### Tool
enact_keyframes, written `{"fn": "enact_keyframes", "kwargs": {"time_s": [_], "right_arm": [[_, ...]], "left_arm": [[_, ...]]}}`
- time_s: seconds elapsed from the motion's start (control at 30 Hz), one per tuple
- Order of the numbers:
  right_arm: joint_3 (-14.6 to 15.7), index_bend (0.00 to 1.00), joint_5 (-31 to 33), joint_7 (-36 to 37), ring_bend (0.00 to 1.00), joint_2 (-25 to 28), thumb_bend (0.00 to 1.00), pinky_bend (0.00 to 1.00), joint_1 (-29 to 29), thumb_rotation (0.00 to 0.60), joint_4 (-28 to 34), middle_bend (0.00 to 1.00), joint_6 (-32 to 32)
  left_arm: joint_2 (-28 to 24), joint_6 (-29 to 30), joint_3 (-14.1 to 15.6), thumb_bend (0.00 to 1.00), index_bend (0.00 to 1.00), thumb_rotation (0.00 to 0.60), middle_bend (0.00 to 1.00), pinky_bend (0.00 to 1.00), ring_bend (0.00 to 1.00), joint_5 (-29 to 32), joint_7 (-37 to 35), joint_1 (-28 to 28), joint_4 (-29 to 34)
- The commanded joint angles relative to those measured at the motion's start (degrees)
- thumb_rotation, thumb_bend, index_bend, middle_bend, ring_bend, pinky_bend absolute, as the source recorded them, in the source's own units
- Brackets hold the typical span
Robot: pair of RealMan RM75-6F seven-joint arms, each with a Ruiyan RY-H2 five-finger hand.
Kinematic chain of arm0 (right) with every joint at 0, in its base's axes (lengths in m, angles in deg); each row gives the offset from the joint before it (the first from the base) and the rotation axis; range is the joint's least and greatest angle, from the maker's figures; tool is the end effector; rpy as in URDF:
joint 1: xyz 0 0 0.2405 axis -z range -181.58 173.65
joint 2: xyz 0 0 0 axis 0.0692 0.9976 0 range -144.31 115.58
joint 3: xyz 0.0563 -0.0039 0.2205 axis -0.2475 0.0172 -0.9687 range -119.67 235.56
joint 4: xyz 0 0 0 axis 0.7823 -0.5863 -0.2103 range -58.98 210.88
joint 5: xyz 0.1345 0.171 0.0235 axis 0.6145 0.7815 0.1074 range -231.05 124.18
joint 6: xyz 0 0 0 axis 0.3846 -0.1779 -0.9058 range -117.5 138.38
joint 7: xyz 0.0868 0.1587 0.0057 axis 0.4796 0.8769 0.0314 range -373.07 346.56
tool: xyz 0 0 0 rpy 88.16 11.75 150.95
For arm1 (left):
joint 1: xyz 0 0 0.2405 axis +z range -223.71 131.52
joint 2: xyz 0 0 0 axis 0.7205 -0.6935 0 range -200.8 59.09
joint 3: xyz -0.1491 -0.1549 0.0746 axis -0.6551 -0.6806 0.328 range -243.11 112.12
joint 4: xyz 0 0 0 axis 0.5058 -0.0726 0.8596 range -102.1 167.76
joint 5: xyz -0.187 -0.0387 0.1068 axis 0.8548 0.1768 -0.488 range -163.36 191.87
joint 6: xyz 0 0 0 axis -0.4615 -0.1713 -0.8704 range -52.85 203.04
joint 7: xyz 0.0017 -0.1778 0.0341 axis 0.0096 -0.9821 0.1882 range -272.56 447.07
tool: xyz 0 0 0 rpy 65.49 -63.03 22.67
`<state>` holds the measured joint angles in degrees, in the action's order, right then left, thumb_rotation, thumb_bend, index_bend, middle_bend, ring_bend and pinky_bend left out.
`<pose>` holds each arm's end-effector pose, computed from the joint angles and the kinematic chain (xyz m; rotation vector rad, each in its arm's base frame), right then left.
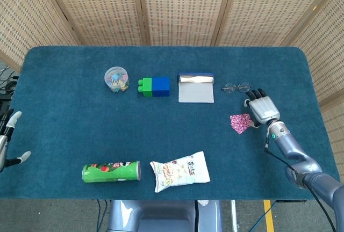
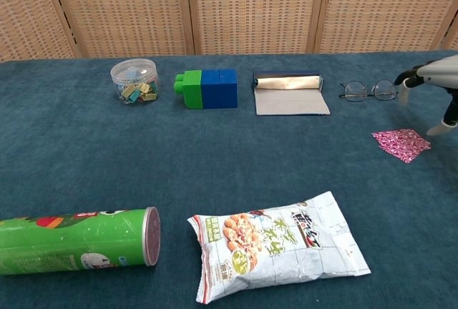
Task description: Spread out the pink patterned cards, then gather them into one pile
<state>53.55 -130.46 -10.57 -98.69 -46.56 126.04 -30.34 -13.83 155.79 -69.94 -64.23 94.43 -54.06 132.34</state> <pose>-0.2759 -0.4362 0.0424 1.8277 -0.7893 0.5113 -0.2847 0.2357 0.1630 -1.3801 -0.8699 -0.7713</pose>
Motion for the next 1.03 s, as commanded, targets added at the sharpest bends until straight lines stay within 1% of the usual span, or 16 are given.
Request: {"fn": "enact_keyframes", "kwargs": {"time_s": [0.03, 0.2, 0.4, 0.53, 0.67, 0.83, 1.03], "right_arm": [[-2.3, 0.30, 1.8, 0.1, 0.00, 1.6, 0.21, 0.00, 2.0, 0.600, 3.4, 0.09, -4.7], [-5.3, 0.30, 4.8, -0.4, 0.00, 3.8, 0.24, 0.00, 5.7, 0.600, 9.5, 0.11, -12.4], [-6.4, 0.30, 6.5, -1.5, 0.00, 7.8, 0.26, 0.00, 10.7, 0.600, 18.7, 0.12, -19.7], [-6.1, 0.30, 6.7, -2.6, 0.00, 9.7, 0.31, 0.00, 13.3, 0.600, 23.4, 0.12, -23.2], [-5.3, 0.30, 6.0, -5.2, 0.00, 11.5, 0.31, 0.00, 16.8, 0.600, 28.8, 0.12, -28.5], [-3.8, 0.30, 3.8, -7.3, 0.00, 12.6, 0.31, 0.00, 20.2, 0.600, 32.6, 0.12, -33.8], [-2.3, 0.30, 1.8, -8.1, 0.00, 13.4, 0.31, 0.00, 23.7, 0.600, 35.7, 0.12, -38.3]], "left_arm": [[0.2, 0.3, -0.1, 0.03, 0.00, 0.600, 0.00, 0.00, 0.00, 0.1, 0.1, 0.1, -0.2], [0.8, 0.9, -0.2, 0.04, 0.00, 0.600, 0.00, 0.00, 0.00, -0.1, 0.1, 0.3, -0.7], [1.9, 1.9, 0.0, 0.04, 0.00, 0.600, 0.00, 0.00, 0.00, -1.1, -0.4, 0.6, -1.5], [2.7, 2.8, 0.3, 0.04, 0.00, 0.600, 0.00, 0.00, 0.00, -2.2, -0.2, 0.9, -1.9], [3.7, 3.7, 1.1, 0.04, 0.00, 0.600, 0.00, 0.00, 0.00, -3.4, 0.5, 1.4, -2.0], [4.3, 3.9, 2.0, 0.04, 0.00, 0.600, 0.00, 0.00, 0.00, -4.5, 0.2, 2.0, -1.7], [4.9, 3.8, 3.4, 0.04, 0.00, 0.600, 0.00, 0.00, 0.00, -5.8, -0.2, 2.6, -1.8]]}}
